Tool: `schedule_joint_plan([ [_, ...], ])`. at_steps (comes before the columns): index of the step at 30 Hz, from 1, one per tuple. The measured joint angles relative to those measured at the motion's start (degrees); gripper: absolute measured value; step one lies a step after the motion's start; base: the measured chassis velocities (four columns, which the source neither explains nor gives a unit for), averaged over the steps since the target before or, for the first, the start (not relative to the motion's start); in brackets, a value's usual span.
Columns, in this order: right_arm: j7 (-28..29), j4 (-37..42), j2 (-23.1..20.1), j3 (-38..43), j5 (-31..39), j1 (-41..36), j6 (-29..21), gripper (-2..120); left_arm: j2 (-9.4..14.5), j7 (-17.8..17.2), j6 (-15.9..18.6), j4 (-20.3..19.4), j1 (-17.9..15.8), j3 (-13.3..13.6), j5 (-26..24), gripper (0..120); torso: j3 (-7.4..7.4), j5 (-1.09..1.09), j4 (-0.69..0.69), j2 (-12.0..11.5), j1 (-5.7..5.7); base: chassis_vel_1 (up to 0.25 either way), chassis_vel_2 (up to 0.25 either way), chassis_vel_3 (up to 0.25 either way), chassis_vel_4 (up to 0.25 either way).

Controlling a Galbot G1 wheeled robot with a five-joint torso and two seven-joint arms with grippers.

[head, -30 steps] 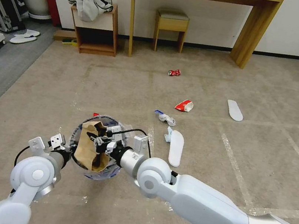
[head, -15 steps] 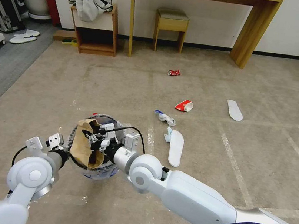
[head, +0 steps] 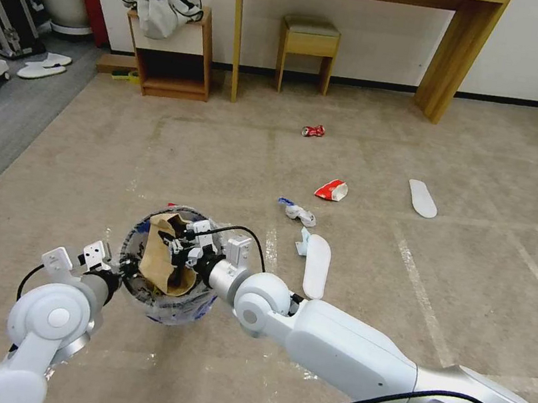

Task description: Pick up the trash bin and place the garbage on the floor into it.

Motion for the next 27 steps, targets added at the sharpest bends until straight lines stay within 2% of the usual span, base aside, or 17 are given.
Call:
schedule_joint_plan([
  [18, -0.57, -2.95, -0.46, -2.37, -3.04, -1.47, 1.37, 0, 0.02, 0.03, 0.03, -0.52, 0.30, -0.46, -0.19, 0, 0.00, 0.00, 0.00, 0.00, 0.00, 0.000, 0.000, 0.000, 0.000],
  [27, -0.24, -6.08, 1.24, -3.70, -4.39, -1.28, 2.15, 0, 0.10, -0.04, 0.04, -0.70, 0.41, -0.93, -0.22, 0, 0.00, 0.00, 0.01, -0.02, 0.00, 0.000, 0.000, 0.000, 0.000],
])
